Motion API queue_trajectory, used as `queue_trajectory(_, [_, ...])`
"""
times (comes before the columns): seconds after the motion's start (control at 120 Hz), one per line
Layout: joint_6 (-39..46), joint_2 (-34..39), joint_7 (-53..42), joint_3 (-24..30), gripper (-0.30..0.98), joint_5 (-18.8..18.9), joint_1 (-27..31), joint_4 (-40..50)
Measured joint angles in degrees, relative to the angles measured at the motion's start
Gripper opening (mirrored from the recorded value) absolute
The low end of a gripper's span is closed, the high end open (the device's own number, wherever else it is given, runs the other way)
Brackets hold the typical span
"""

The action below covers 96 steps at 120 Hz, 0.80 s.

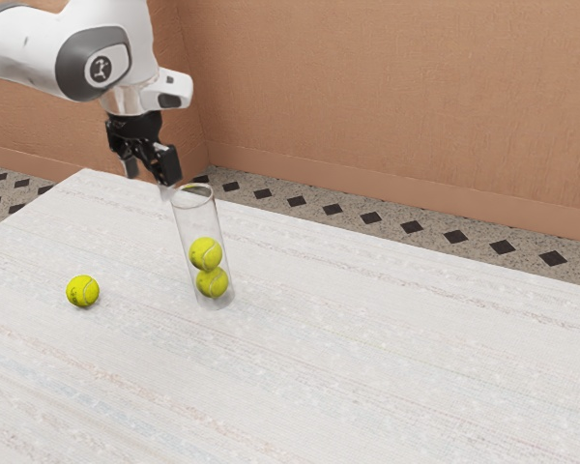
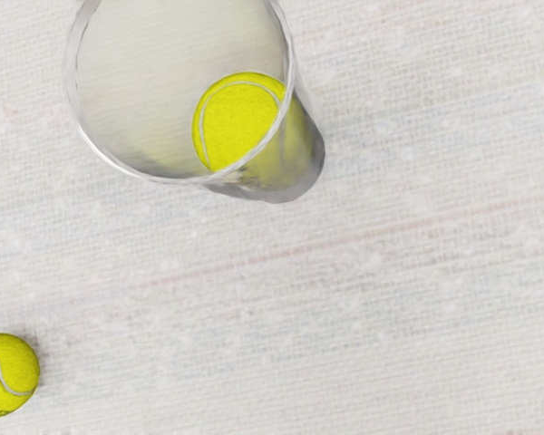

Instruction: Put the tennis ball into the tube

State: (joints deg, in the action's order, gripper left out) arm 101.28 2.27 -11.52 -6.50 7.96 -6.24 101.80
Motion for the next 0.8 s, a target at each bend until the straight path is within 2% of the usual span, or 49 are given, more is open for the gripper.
queue_trajectory(0.083, [0.25,-1.76,0.25,0.63,0.69,0.69,2.21,-0.29])
queue_trajectory(0.158, [0.77,-4.42,0.42,-1.19,0.69,1.45,2.02,-1.62])
queue_trajectory(0.3, [2.07,-5.07,0.33,-9.57,0.69,-0.34,0.29,2.07])
queue_trajectory(0.375, [4.99,-5.0,-0.26,-16.58,0.69,-1.9,-0.13,6.64])
queue_trajectory(0.442, [7.85,-6.08,-1.18,-20.41,0.69,-3.72,2.49,9.58])
queue_trajectory(0.5, [10.53,-8.51,-2.01,-21.58,0.69,-5.08,5.23,10.71])
queue_trajectory(0.567, [13.83,-10.17,-2.74,-22.09,0.69,-5.21,4.46,11.32])
queue_trajectory(0.8, [25.57,-12.45,-3.21,-22.15,0.69,-2.06,1.34,16.72])
